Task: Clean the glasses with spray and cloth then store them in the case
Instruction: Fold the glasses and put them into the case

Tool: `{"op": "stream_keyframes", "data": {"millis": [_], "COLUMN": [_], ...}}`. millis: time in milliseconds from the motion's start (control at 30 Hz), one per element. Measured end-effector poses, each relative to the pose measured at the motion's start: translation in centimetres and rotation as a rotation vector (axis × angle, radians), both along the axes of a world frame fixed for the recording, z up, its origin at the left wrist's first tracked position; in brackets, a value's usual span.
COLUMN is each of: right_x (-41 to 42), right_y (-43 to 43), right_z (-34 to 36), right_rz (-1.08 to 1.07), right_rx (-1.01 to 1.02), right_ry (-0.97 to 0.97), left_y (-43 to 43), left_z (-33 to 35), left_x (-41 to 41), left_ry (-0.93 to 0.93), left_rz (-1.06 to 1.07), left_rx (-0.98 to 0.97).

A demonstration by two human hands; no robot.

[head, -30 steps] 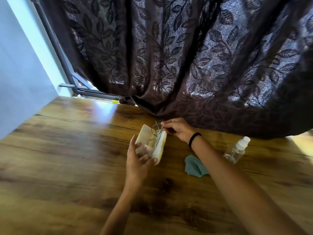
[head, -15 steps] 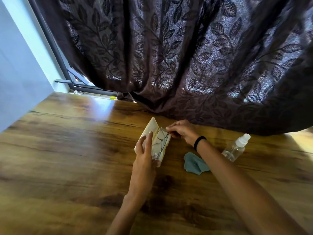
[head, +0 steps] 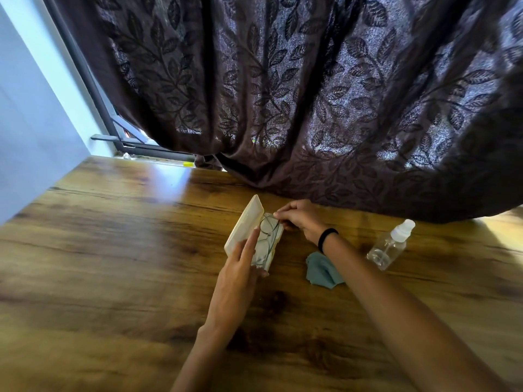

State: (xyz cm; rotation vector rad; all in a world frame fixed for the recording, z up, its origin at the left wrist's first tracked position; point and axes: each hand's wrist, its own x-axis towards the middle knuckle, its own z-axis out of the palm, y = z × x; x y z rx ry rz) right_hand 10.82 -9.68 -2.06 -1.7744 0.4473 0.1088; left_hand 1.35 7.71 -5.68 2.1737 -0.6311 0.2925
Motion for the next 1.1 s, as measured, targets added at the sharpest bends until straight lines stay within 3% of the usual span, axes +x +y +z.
{"op": "stream_keyframes", "data": {"millis": [1100], "right_x": [0.1], "right_y": [-0.1], "right_z": [-1.2], "right_rz": [0.028], "right_rx": [-0.204], "right_ry": [-0.094], "left_y": [1.5], "left_z": [0.1], "left_x": [0.7], "left_ry": [-0.09], "left_rz": [-0.097], "left_rx": [0.011]}}
